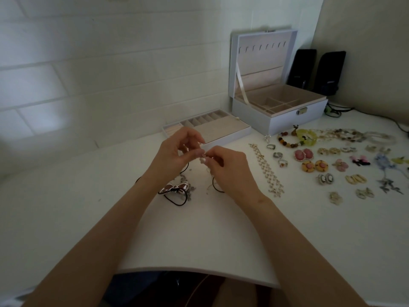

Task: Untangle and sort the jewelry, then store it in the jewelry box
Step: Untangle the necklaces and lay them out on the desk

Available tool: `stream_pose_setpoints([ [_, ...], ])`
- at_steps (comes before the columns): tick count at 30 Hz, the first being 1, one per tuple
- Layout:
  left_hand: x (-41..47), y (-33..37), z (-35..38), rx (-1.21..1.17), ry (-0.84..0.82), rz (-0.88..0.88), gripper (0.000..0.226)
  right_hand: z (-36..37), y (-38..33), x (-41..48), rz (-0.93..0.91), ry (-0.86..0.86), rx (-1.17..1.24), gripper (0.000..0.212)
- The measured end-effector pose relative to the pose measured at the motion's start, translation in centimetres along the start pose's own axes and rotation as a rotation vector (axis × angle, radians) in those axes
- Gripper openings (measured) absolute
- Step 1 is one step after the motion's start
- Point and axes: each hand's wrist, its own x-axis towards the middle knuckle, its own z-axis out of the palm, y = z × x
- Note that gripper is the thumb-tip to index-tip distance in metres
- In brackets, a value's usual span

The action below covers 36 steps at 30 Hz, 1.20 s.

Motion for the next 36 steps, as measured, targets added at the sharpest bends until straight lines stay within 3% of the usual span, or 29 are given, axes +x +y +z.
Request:
stream_pose_setpoints([
  [5,0.0,0.0,-0.1,-0.010,0.042,0.009,0.031,-0.5,0.5,0.4,0.106,-0.045,-0.012,0.010],
  [9,0.1,-0.2,0.1,-0.010,-0.009,-0.002,0.026,-0.9,0.2,0.5,0.133,-0.072,0.129,0.018],
  [12,0.1,-0.1,0.3,0.002,-0.025,0.003,0.023,-0.9,0.1,0.4,0.113,-0.062,0.124,0.010],
  [19,0.3,-0.4,-1.1,-0.164,0.109,-0.043,0.020,-1.0,0.4,0.5,0.165,-0.053,0.104,0.009],
  [24,0.3,0.1,-0.5,-0.157,0.033,-0.036,0.017,-1.0,0.0,0.4,0.182,-0.086,0.262,0.019],
  [28,0.3,-0.1,-0.2,-0.181,0.007,-0.043,0.010,-0.7,-0.1,0.2,0.192,-0.093,0.246,0.009],
  [32,0.2,-0.1,-0.4,-0.145,0.006,-0.033,0.016,-0.6,-0.3,0.2,0.229,-0.107,0.271,0.006],
  [36,0.0,0.1,-0.6,-0.077,-0.053,-0.031,0.026,-1.0,-0.7,0.3,0.300,-0.139,0.485,0.004],
])
